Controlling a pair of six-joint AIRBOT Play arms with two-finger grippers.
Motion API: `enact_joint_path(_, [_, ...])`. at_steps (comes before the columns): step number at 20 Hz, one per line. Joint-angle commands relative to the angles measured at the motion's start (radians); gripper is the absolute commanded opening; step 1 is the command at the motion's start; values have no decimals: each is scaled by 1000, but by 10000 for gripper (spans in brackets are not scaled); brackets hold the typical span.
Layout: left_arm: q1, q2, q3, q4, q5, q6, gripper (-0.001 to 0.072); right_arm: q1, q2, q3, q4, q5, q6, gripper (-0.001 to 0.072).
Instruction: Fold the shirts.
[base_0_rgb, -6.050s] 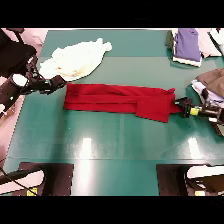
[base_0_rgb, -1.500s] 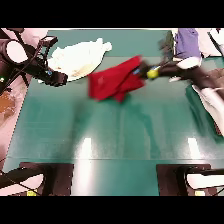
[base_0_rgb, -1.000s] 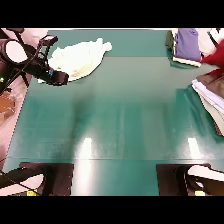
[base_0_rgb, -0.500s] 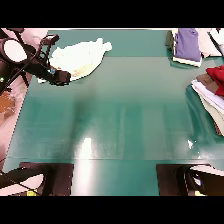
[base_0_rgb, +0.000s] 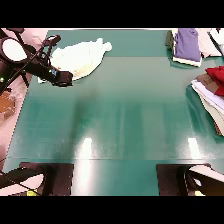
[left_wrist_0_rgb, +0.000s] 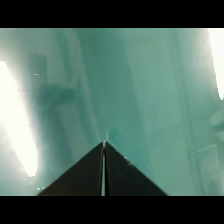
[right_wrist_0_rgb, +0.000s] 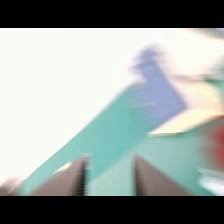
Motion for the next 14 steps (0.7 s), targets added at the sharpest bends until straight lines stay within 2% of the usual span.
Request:
enact_joint_path(1, [1,1,0,-20,-6,-1,24,618,77,-1,139,-197,-161,41])
enact_joint_path(2, [1,0,0,-20,-6,-1,23,832,80,-42,114,-223,-229,22])
enact_joint_path(4, [1,0,0,-20,-6,-1,24,1214,56,-134,-35,-202,-286,21])
enact_joint_path(5, [1,1,0,-20,-6,-1,24,1374,26,-187,-110,-173,-294,21])
enact_joint_path(7, [1,0,0,-20,5,-1,24,1579,-47,-274,-137,-138,-345,22])
enact_joint_path(9, [1,0,0,-20,5,-1,24,1657,-113,-305,-137,-137,-352,22])
enact_joint_path(14, [1,0,0,-20,4,-1,24,1670,-161,-304,-40,-161,-352,23])
